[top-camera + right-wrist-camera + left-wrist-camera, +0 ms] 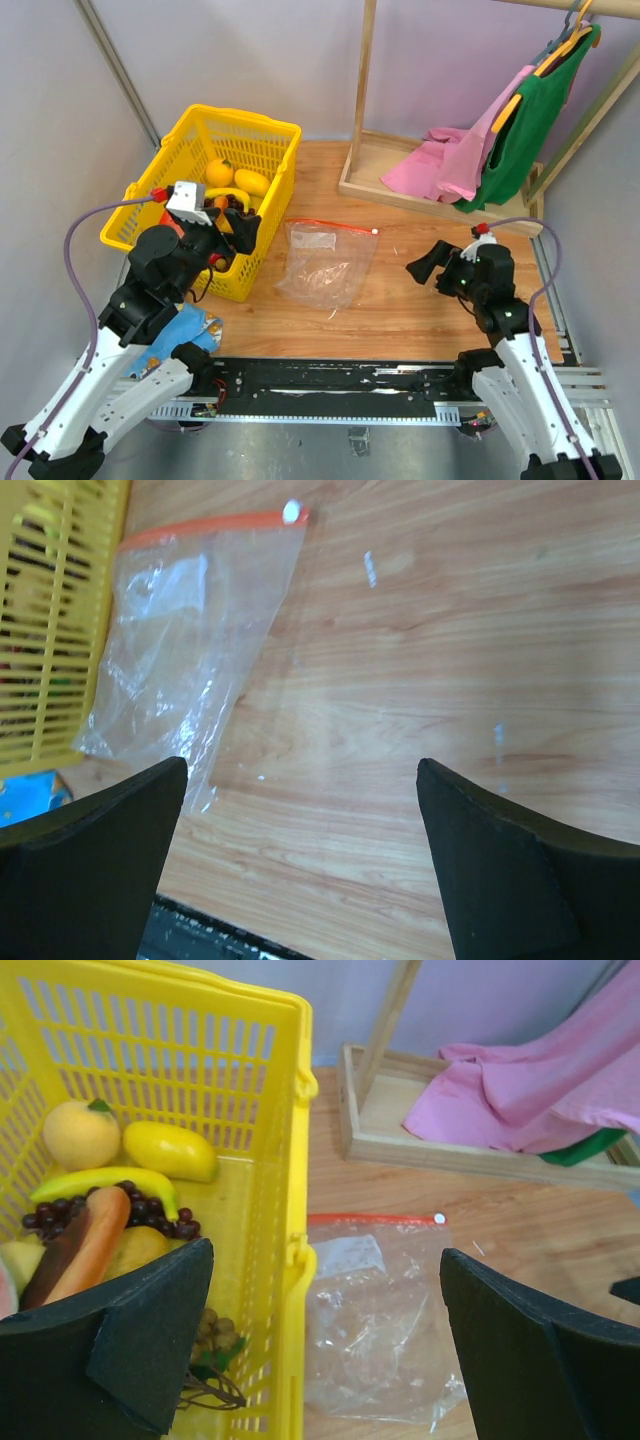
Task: Place the food in the zip-top bag and seal the zipper
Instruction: Pick up the zipper food storage bag at the center of the board, then open the zipper of the food storage bag.
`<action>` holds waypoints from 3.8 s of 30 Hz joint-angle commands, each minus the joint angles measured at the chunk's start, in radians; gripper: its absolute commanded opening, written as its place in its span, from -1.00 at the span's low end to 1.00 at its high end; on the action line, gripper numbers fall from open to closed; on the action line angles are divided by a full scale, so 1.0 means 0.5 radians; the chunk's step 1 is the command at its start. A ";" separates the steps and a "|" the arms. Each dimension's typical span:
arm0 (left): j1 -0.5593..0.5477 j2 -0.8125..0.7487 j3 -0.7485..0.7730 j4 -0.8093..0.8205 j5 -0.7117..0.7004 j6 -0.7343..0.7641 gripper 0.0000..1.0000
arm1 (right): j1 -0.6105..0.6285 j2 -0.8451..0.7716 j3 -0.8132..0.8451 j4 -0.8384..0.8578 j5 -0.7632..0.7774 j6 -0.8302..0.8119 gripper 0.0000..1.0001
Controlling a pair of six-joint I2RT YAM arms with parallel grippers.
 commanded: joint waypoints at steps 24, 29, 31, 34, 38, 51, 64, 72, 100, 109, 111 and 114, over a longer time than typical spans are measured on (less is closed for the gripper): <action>-0.019 0.430 0.185 0.032 0.723 -0.112 0.97 | 0.645 1.990 0.202 1.705 -0.027 0.715 0.54; -0.020 0.468 0.209 0.001 0.771 -0.181 0.95 | 0.645 2.239 0.262 1.891 -0.133 0.746 0.15; -0.019 0.482 0.216 -0.006 0.789 -0.217 0.93 | 0.645 2.284 0.283 1.906 -0.151 0.722 -0.09; -0.021 0.495 0.216 -0.002 0.817 -0.275 0.91 | 0.647 2.280 0.289 1.909 -0.150 0.654 -0.50; -0.022 0.521 0.227 -0.003 0.828 -0.313 0.89 | 0.645 2.196 0.307 1.889 -0.198 0.530 -0.95; -0.019 0.699 0.474 -0.097 0.855 -0.128 0.87 | 0.645 1.644 0.418 1.403 -0.330 -0.127 -0.99; -0.019 0.980 0.817 -0.260 0.856 0.396 0.87 | 0.756 1.204 0.663 0.824 -0.420 -0.968 -0.99; -0.019 1.140 0.988 -0.328 0.959 0.637 0.84 | 0.808 1.098 0.752 0.627 -0.393 -1.428 -0.99; -0.019 1.005 0.579 0.009 1.661 0.866 0.49 | 0.807 0.782 0.801 0.536 -0.877 -2.653 -0.99; -0.019 0.981 0.417 0.136 1.551 0.803 0.38 | 0.808 0.782 0.764 0.602 -0.895 -2.596 -0.99; -0.019 0.989 0.398 0.158 1.566 0.787 0.37 | 0.808 0.784 0.752 0.617 -0.895 -2.592 -0.99; -0.019 1.001 0.376 0.190 1.605 0.764 0.36 | 0.808 0.794 0.748 0.628 -0.895 -2.584 -0.99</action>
